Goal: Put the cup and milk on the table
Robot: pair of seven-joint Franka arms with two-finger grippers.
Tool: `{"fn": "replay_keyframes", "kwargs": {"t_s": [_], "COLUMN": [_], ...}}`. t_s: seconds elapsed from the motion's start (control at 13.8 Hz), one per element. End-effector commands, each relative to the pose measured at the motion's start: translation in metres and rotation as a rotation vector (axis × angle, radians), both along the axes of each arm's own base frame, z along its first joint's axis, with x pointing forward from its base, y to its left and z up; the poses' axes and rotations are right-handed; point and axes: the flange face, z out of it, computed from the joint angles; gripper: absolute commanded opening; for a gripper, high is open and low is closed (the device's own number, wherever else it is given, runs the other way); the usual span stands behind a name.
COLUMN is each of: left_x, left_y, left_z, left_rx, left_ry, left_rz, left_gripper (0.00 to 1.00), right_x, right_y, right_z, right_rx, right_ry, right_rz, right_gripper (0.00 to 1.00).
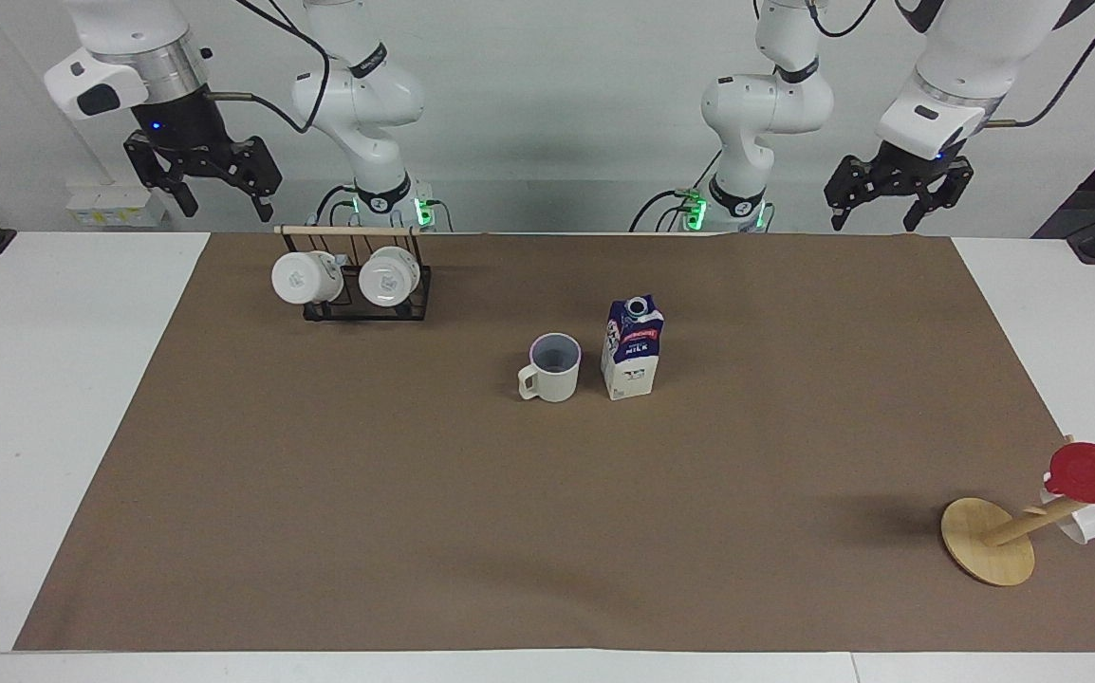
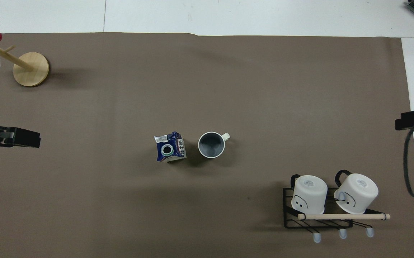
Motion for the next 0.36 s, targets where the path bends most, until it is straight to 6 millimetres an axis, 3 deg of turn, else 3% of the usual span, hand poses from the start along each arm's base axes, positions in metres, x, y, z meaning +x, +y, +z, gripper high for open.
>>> {"fn": "replay_keyframes", "kwargs": {"t_s": [0.0, 0.29], "left_x": [-0.002, -0.0016], "left_y": [0.004, 0.0044], "left_z": [0.0057, 0.0059], "left_rx": [0.013, 0.01], "left_ry": [0.003, 0.0], "left_rz": [0.002, 0.004], "left_gripper": [1.0, 1.0], "right_x": [-0.0046, -0.0049], "right_y": [0.0013, 0.0005], "right_z": [0.0024, 0.003], "right_rx": [0.008, 0.008], "right_ry": [0.006, 0.006], "right_rz": [-0.009, -0.01], "right_gripper": [1.0, 1.0]}}
